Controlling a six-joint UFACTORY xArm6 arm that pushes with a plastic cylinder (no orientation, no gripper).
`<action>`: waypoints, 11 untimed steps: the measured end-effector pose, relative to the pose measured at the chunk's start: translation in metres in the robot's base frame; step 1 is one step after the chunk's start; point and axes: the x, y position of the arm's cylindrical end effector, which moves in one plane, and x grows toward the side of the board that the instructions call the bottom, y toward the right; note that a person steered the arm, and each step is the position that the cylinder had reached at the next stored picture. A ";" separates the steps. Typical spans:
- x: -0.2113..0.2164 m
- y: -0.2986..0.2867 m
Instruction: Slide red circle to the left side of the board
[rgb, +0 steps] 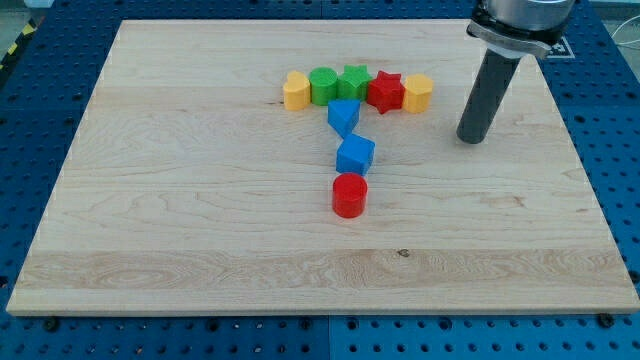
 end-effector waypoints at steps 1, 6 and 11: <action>0.022 -0.012; 0.083 -0.109; 0.120 -0.197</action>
